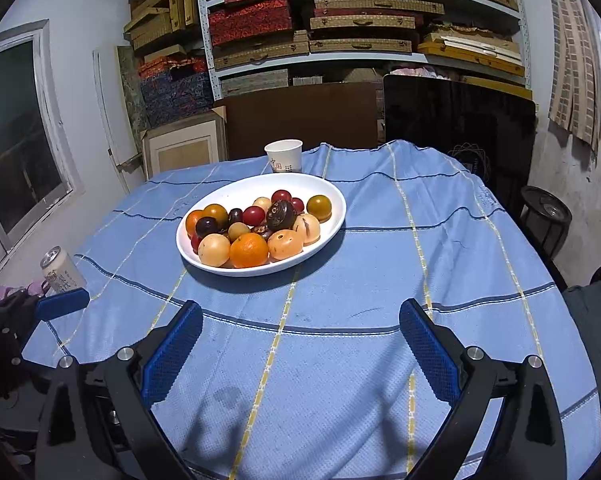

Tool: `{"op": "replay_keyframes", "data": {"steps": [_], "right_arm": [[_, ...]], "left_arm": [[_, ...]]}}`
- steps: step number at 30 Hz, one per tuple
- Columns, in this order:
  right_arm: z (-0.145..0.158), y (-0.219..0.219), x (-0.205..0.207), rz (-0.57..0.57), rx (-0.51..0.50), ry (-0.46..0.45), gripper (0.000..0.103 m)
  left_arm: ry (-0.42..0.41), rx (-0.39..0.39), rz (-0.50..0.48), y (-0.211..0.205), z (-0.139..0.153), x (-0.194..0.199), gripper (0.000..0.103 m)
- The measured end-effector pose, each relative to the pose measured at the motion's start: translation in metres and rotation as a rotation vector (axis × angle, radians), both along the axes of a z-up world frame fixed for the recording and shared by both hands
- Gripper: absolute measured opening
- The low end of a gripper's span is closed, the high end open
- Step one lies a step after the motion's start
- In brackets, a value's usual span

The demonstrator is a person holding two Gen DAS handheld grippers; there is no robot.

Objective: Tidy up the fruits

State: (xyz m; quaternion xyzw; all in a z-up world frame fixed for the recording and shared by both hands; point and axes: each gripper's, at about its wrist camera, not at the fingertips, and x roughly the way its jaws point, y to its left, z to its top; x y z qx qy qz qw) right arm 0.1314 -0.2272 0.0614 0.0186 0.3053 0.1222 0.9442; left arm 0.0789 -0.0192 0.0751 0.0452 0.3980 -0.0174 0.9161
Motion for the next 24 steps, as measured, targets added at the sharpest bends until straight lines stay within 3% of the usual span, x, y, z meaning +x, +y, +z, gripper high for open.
{"op": "replay_keyframes", "data": {"steps": [14, 24], "right_arm": [[-0.009, -0.008, -0.001, -0.046, -0.016, 0.017, 0.1], [-0.029, -0.007, -0.007, -0.033, -0.01, 0.096, 0.1]], "left_arm": [[0.006, -0.015, 0.058, 0.013, -0.012, -0.004, 0.099], [0.028, -0.02, 0.107, 0.023, -0.02, -0.006, 0.099]]}}
